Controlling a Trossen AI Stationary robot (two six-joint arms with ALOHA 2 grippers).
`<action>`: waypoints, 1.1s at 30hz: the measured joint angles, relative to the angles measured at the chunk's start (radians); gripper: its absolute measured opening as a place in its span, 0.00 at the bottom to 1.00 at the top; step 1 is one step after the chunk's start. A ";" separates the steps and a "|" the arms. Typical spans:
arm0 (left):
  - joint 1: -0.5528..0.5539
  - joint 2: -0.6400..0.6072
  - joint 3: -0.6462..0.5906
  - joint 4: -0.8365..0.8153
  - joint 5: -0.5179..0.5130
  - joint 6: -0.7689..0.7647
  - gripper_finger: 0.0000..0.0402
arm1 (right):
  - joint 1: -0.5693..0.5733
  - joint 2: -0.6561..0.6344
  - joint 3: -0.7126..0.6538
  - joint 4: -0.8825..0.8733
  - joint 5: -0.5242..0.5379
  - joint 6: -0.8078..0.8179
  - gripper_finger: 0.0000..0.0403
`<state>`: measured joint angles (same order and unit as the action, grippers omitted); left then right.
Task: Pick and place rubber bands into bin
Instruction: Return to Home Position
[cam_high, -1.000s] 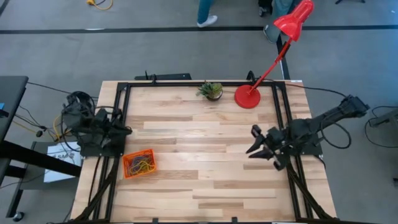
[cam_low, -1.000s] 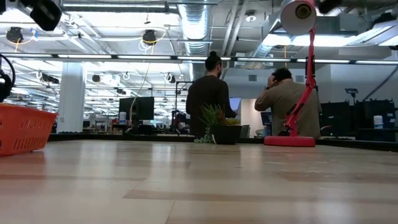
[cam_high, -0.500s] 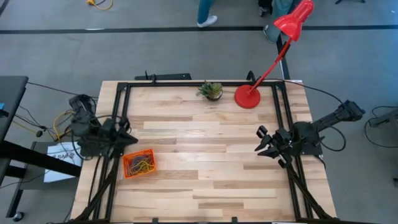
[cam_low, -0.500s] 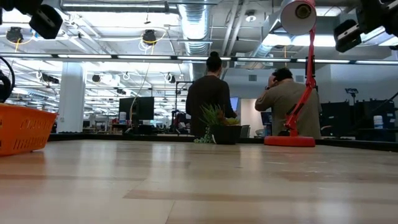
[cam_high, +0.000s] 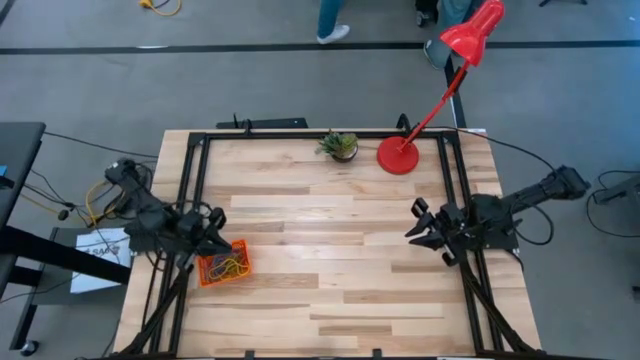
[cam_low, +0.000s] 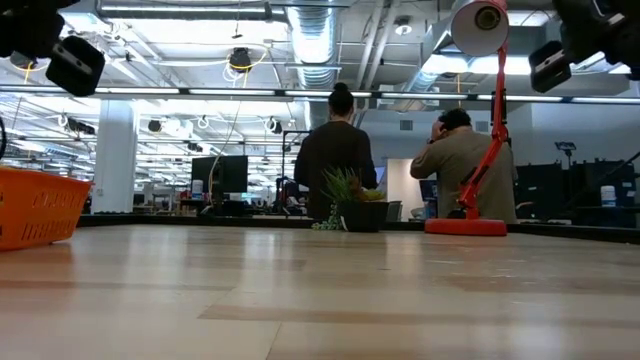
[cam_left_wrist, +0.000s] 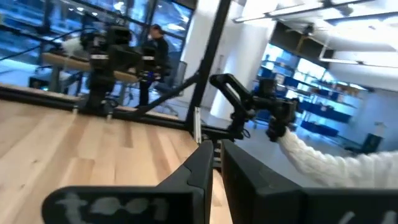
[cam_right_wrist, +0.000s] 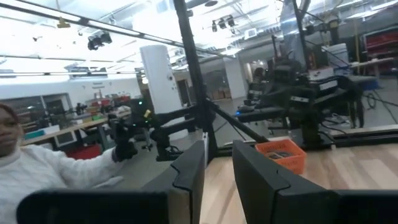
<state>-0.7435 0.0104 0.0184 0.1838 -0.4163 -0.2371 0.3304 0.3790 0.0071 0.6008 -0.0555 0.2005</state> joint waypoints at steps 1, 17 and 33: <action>0.021 0.000 -0.007 0.011 0.031 0.008 0.05 | -0.007 0.000 0.000 -0.005 0.000 0.000 0.19; 0.409 0.023 -0.007 -0.123 0.240 0.001 0.05 | -0.050 0.000 -0.001 -0.317 0.002 -0.012 0.19; 0.426 0.028 -0.008 -0.124 0.229 -0.006 0.05 | -0.051 0.000 0.005 -0.572 0.003 0.123 0.19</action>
<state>-0.3176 0.0387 0.0101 0.0597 -0.1875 -0.2432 0.2795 0.3791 0.0117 0.0293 -0.0529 0.3236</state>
